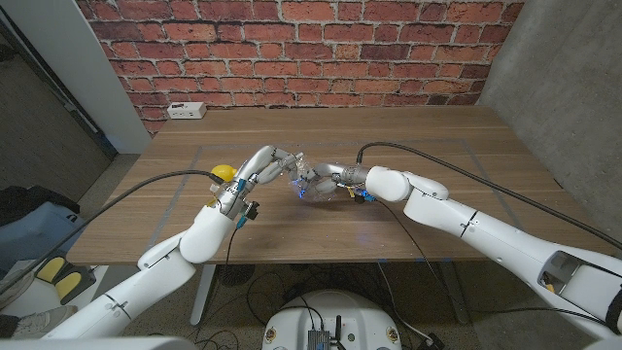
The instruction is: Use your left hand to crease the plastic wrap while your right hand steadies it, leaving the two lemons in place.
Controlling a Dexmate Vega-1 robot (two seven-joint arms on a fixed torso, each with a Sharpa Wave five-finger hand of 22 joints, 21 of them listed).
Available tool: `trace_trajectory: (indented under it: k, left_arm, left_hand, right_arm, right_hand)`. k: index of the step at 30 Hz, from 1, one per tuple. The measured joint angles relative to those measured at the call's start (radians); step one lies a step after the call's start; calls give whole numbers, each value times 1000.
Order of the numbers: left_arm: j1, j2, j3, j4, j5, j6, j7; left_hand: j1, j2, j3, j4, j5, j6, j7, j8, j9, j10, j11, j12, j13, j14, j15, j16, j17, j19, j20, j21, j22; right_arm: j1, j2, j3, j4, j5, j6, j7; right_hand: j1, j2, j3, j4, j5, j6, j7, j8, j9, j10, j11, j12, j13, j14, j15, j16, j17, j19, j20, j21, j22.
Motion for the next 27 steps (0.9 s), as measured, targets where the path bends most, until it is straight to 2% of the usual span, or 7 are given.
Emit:
trace_trajectory:
  k: [6, 11, 15, 18, 20, 25, 27]
  left_arm:
    - [-9, -12, -2, 10, 0, -3, -11]
    - [-17, -19, -2, 18, -2, -6, -19]
    - [-26, -26, -2, 27, -6, -8, -26]
    - [-30, -28, -2, 30, -8, -9, -29]
    - [-36, -32, 1, 36, -9, -9, -31]
    - [-42, -34, 3, 40, -13, -9, -39]
    - [-50, -37, 8, 47, -14, -9, -42]
  left_hand:
    - [0, 0, 7, 0, 0, -9, 1, 0, 0, 0, 0, -8, 5, -2, -1, 0, 0, -5, 2, 3, -2]
    - [-9, 1, 10, -3, 0, -12, 2, 0, 0, -4, -4, -12, 5, -9, -1, 0, 5, -14, 4, 7, -3]
    - [-9, 1, 16, -2, 0, -19, 1, 0, 0, -9, 2, -16, 9, -10, 0, 0, 5, -18, 0, 11, -3]
    - [-9, 1, 16, -2, 0, -21, 0, 0, 0, -9, 2, -20, 9, -10, 0, 0, 9, -18, 0, 11, -3]
    - [-9, 2, 19, 0, 0, -21, 0, 0, -1, -9, 2, -20, 9, -10, 0, 0, 9, -22, 4, 14, -3]
    - [-20, 1, 19, 0, 0, -21, 0, 0, -5, -9, 2, -23, 9, -18, 0, 0, 9, -23, 6, 15, -2]
    - [-20, 1, 19, 0, 0, -21, 0, 0, -5, -9, 2, -23, 9, -18, 0, 0, 9, -23, 6, 15, -4]
  right_arm:
    - [21, 1, -14, 9, -2, -8, 38]
    - [42, 2, -23, 21, 5, -10, 76]
    - [55, 4, -26, 37, 21, -7, 102]
    - [66, 8, -27, 56, 41, -1, 124]
    - [68, 9, -27, 63, 63, 7, 140]
    - [42, 9, 1, 84, 87, 26, 139]
    - [19, 8, 20, 90, 118, 85, 77]
  right_hand:
    - [-65, -83, -78, 5, -11, -41, 28, -29, -10, -49, 28, 0, -12, -43, 0, -21, -13, -28, 43, -18, -8]
    - [-216, -185, -188, 59, 8, -77, 63, -68, -29, -92, 46, 5, -23, -74, 0, -30, -26, -60, 66, -46, -10]
    - [-317, -223, -249, 104, 36, -97, 85, -84, -36, -102, 67, 17, -28, -78, 4, -30, -26, -82, 82, -57, -10]
    - [-399, -211, -288, 146, 58, -59, 122, -84, -45, -68, 101, 33, -30, -69, 12, -29, -31, -96, 96, -65, -10]
    - [-416, -195, -292, 159, 70, -32, 128, -84, -52, -29, 107, 45, -33, -41, 18, -16, -31, -98, 98, -66, -10]
    - [-345, -113, -257, 132, 93, 28, 167, -76, -74, 123, 119, 89, -32, 112, -2, 50, -33, -49, 69, -60, -10]
    - [-322, -90, -243, 117, 93, 42, 173, -68, -77, 151, 119, 95, -29, 141, -4, 67, -26, 23, 110, -45, -8]
